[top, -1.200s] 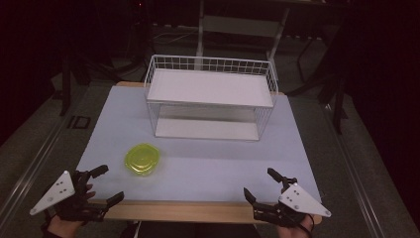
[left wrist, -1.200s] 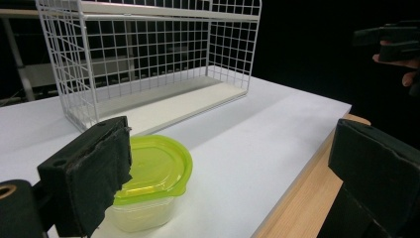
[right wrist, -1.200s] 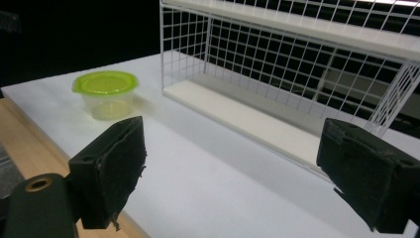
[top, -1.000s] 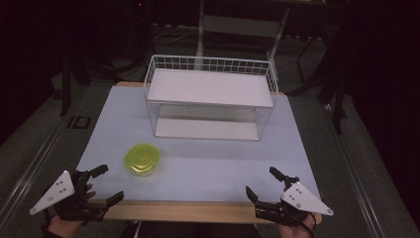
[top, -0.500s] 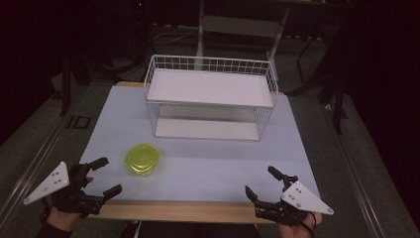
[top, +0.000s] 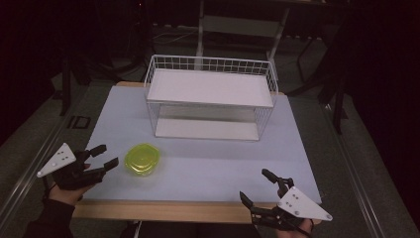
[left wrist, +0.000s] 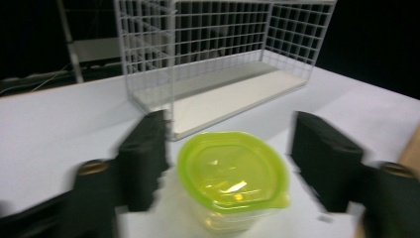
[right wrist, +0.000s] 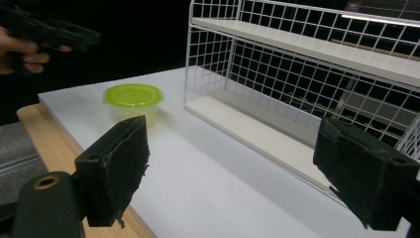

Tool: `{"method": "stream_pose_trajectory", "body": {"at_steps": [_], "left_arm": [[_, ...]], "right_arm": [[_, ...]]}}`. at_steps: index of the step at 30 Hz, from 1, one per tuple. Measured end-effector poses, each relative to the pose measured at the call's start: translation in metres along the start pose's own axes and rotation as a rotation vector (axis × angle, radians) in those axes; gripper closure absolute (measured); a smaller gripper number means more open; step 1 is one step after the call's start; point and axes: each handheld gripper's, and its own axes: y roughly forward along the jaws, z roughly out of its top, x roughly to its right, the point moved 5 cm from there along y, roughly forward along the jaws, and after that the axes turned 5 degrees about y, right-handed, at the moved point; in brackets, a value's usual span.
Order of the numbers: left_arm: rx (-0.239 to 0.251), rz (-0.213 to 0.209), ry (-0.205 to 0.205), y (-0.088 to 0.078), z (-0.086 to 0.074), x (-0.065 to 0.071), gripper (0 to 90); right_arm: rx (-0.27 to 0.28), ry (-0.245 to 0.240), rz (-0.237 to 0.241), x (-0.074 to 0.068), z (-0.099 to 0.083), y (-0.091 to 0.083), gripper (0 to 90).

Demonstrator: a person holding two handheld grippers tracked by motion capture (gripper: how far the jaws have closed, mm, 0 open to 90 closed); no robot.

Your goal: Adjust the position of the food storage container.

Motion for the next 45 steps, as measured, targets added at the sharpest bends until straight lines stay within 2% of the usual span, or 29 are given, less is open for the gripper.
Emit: {"method": "stream_pose_trajectory", "body": {"at_steps": [2, 3, 5, 8, 10, 15, 17, 20, 24, 26, 28, 29, 34, 38, 40, 42, 45], "left_arm": [[-0.03, 0.024, -0.013, 0.004, -0.004, -0.008, 52.6], [-0.051, 0.037, -0.021, 0.006, -0.007, -0.011, 60.4], [-0.092, 0.045, -0.051, 0.011, -0.013, -0.018, 71.4], [-0.189, 0.056, -0.052, 0.02, -0.025, -0.024, 86.7], [-0.234, 0.052, -0.053, 0.026, -0.032, -0.025, 90.0], [-0.304, 0.029, -0.065, 0.034, -0.042, -0.026, 90.0], [-0.36, 0.038, -0.054, 0.038, -0.049, -0.027, 90.0], [-0.4, 0.024, -0.052, 0.046, -0.055, -0.027, 90.0], [-0.404, -0.02, -0.085, 0.058, -0.056, -0.023, 90.0], [-0.42, -0.036, -0.083, 0.064, -0.057, -0.019, 90.0], [-0.423, -0.04, -0.074, 0.067, -0.058, -0.017, 90.0], [-0.421, -0.054, -0.092, 0.071, -0.058, -0.015, 90.0], [-0.404, -0.07, -0.113, 0.08, -0.054, -0.011, 90.0], [-0.433, -0.078, -0.099, 0.094, -0.053, -0.004, 90.0], [-0.434, -0.092, -0.101, 0.1, -0.051, 0.001, 90.0], [-0.434, -0.105, -0.083, 0.106, -0.049, 0.007, 90.0], [-0.425, -0.122, -0.077, 0.115, -0.045, 0.016, 90.0]], "right_arm": [[0.001, -0.002, 0.005, 0.0, 0.0, 0.0, 13.9], [0.001, -0.003, 0.006, 0.0, 0.0, 0.0, 13.9], [-0.001, -0.002, 0.005, 0.0, -0.001, 0.0, 13.9], [-0.007, -0.011, 0.0, 0.001, -0.002, 0.0, 13.9], [-0.008, -0.011, 0.001, 0.001, -0.002, 0.001, 13.9], [-0.008, -0.012, 0.006, 0.0, -0.002, 0.0, 13.9], [-0.01, -0.015, 0.007, 0.0, -0.002, 0.001, 13.9], [-0.017, -0.015, 0.009, 0.0, -0.003, 0.002, 13.9], [-0.018, -0.014, 0.013, 0.0, -0.003, 0.001, 13.9], [-0.016, -0.008, 0.019, 0.0, -0.004, 0.001, 13.9], [-0.018, -0.007, 0.018, 0.0, -0.004, 0.001, 13.9], [-0.017, -0.007, 0.019, 0.0, -0.004, 0.001, 13.9], [-0.017, -0.003, 0.025, 0.001, -0.004, 0.0, 13.9], [-0.018, 0.0, 0.023, 0.001, -0.004, 0.0, 13.9], [-0.018, 0.001, 0.023, 0.001, -0.005, -0.001, 13.9], [-0.017, -0.002, 0.022, 0.002, -0.005, -0.001, 13.9], [-0.017, 0.003, 0.023, 0.003, -0.005, -0.001, 13.9]]}}
